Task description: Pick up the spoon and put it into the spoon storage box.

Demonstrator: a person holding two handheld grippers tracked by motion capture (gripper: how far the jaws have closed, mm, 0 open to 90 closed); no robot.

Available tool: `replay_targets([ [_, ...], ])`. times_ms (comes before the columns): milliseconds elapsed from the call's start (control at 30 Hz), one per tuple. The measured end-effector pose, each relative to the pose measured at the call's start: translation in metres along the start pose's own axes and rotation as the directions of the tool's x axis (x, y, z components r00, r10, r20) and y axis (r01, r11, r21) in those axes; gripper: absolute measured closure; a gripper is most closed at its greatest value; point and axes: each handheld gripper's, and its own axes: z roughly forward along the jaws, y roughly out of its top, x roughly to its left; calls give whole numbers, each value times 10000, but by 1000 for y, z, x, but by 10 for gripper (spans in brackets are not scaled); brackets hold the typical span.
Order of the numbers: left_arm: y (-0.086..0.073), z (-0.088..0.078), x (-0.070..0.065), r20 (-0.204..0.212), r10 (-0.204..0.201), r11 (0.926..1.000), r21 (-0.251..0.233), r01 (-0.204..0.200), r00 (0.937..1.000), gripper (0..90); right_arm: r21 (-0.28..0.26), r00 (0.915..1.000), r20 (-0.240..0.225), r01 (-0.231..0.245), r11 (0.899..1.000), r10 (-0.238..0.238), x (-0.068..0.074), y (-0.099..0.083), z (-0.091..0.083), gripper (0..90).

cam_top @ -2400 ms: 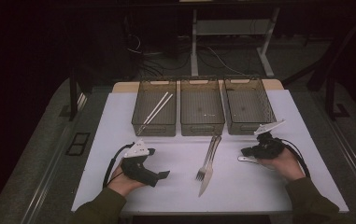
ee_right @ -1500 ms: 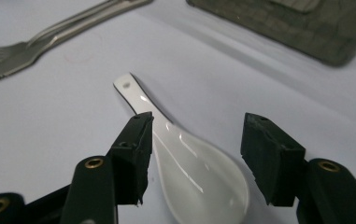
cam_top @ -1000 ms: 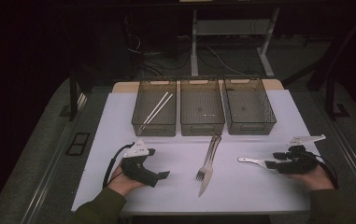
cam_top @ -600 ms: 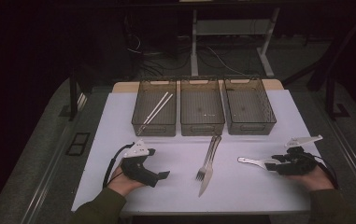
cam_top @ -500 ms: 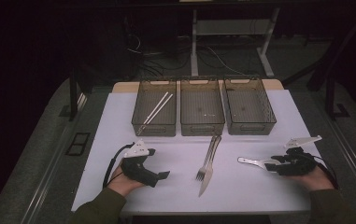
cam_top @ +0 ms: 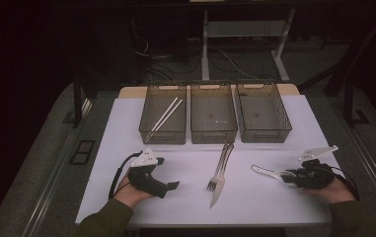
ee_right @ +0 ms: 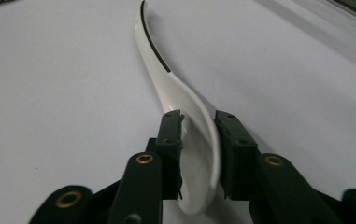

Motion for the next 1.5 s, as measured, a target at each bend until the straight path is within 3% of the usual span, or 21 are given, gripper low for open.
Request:
replay_targets([
  [133, 0, 0, 0, 20, 5, 10000, -8, -5, 10000, 0, -131, 9999, -133, 57, 9999, -59, 0, -2, -3, 792],
  [700, -2, 1, 1, 302, 68, 9997, -219, -61, 9995, 0, -133, 9994, -244, 229, 9996, -233, 1, 2, -6, 809],
  [1100, -2, 0, 1, 262, 8, 9995, -321, 0, 9997, 0, -904, 9987, -498, 53, 9959, -98, 1, 7, -18, 809],
  [1500, -2, 0, 1, 358, -29, 9995, -318, 40, 9994, 0, -1789, 9985, -489, 166, 9837, -257, 2, 26, -31, 809],
])
